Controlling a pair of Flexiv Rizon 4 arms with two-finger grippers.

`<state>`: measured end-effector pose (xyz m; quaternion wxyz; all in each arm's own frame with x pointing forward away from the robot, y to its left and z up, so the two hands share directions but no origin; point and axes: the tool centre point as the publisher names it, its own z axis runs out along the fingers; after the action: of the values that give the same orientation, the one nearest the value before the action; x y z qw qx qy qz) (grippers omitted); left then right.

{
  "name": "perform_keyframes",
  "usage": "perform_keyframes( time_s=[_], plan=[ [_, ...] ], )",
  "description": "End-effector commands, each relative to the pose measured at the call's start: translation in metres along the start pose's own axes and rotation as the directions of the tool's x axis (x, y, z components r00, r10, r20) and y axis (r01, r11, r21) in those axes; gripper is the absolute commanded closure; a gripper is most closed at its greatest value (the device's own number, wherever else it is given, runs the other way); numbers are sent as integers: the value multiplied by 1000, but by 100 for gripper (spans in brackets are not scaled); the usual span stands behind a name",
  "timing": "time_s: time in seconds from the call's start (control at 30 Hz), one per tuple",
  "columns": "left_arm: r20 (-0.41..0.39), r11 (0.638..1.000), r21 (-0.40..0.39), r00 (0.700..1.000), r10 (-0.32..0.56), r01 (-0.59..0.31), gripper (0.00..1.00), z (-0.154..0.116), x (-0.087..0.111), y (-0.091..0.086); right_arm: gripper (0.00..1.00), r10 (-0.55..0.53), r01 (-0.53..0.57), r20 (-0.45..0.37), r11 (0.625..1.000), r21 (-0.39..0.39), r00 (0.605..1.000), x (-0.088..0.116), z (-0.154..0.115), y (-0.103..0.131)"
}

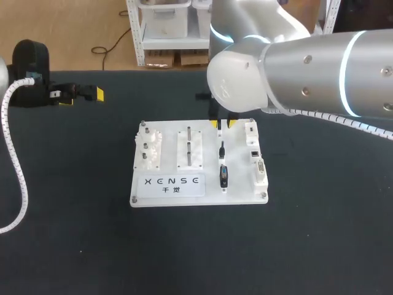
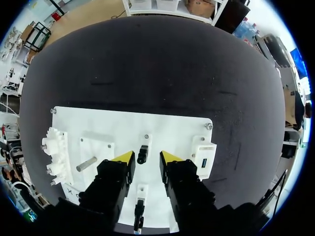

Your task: Insert the USB connector, Ethernet cable, and multi-pin plug into their matching sockets one by one.

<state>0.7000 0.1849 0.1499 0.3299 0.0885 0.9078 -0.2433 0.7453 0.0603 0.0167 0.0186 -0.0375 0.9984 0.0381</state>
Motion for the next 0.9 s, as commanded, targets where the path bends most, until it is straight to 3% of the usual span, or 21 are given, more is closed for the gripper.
perform_keyframes(
  time_s=[0.03,0.37,0.6,0.9],
  plan=[
    [0,1000,0,1000,0,0,0,0,0,0,69,-2,2,-4,1000,2,1000,-2,1,1],
    [0,1000,0,1000,0,0,0,0,0,0,74,-5,5,-8,1000,6,1000,-4,5,1],
    [0,1000,0,1000,0,0,0,0,0,0,86,-8,8,-10,1000,-2,1000,-4,4,3],
    [0,1000,0,1000,0,0,0,0,0,0,92,-14,14,-3,1000,1,1000,-5,1,2]
  ],
)
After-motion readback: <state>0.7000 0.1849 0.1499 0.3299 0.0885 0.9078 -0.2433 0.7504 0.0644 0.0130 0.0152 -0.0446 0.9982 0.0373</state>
